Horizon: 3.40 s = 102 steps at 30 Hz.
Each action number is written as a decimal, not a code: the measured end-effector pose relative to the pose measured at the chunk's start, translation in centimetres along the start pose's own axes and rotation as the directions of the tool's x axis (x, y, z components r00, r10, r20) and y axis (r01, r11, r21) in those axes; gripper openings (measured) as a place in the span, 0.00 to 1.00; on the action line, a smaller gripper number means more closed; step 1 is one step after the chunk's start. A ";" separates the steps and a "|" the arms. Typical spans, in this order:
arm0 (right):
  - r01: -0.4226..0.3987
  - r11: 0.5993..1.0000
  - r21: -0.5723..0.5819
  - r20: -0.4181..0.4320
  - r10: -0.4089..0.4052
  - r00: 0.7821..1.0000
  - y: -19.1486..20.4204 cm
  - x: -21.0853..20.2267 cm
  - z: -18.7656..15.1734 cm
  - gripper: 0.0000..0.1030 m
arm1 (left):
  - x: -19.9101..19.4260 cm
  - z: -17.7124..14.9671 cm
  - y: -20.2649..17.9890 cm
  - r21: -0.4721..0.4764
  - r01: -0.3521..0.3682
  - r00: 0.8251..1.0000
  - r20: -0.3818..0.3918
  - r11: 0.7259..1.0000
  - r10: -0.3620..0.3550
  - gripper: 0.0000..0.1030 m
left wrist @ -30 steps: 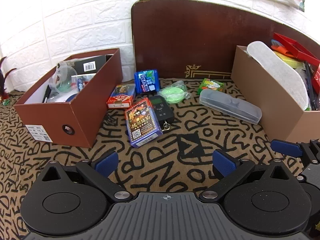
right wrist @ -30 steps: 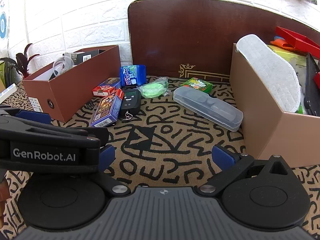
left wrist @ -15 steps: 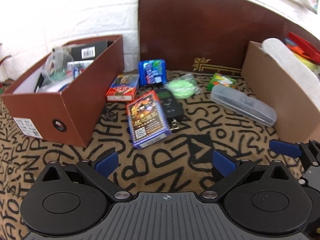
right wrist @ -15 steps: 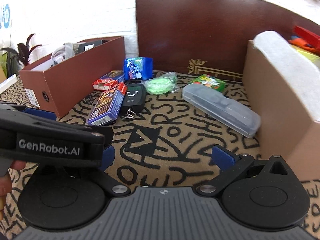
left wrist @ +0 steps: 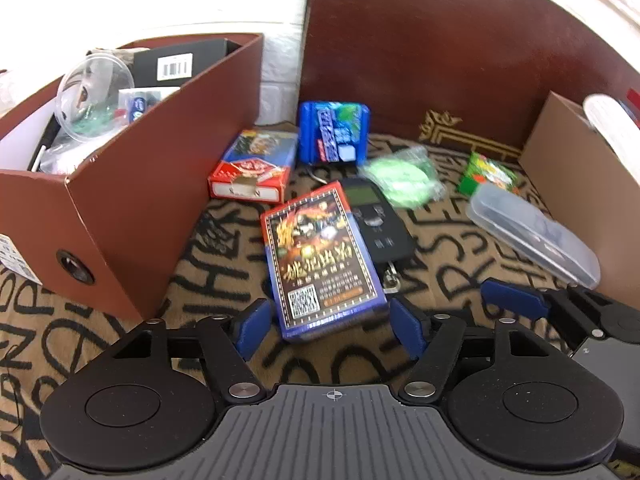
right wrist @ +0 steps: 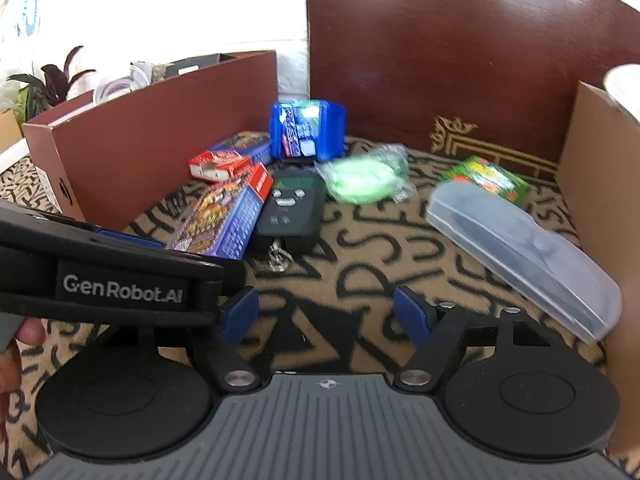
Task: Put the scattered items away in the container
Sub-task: 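Grasp the blue playing-card box with the left tool while the right tool approaches the black scale, then grasp the black digital scale with the right tool while the left tool lifts the card box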
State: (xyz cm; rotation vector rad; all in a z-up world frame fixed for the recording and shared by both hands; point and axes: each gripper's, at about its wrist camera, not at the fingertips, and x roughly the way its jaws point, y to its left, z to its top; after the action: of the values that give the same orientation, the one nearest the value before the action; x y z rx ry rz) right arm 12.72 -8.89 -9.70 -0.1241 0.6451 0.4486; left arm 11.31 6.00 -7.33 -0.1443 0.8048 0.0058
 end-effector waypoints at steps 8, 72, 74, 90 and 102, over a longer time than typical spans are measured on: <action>-0.012 0.998 -0.054 0.023 0.014 1.000 0.4 1.3 0.8 0.59 | 1.4 0.5 0.8 -0.053 -0.005 1.000 0.005 0.999 0.005 0.66; -0.056 0.998 -0.026 -0.010 0.056 0.998 0.7 3.4 2.8 0.53 | -0.3 -3.1 1.2 0.085 -0.050 0.998 0.028 0.995 0.047 0.71; -0.053 0.998 -0.013 -0.024 0.053 0.998 0.3 2.6 2.4 0.53 | -0.5 -3.2 1.3 0.091 -0.060 0.998 0.031 0.994 0.057 0.62; -0.054 0.998 -0.032 -0.178 0.047 0.983 1.1 -10.7 -6.2 0.54 | -6.6 -9.1 0.1 0.253 0.047 0.998 -0.050 0.966 -0.036 0.69; -0.002 1.000 -0.007 -0.182 0.001 0.983 1.4 -8.5 -4.5 0.58 | -5.4 -8.0 -0.7 0.212 -0.001 0.999 -0.042 0.977 0.010 0.60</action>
State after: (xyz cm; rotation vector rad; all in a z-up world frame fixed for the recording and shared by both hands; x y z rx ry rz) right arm 3.63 -11.81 -8.10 -0.1730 0.8232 0.4445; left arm 1.88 4.54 -8.83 0.0606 0.8432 -0.0780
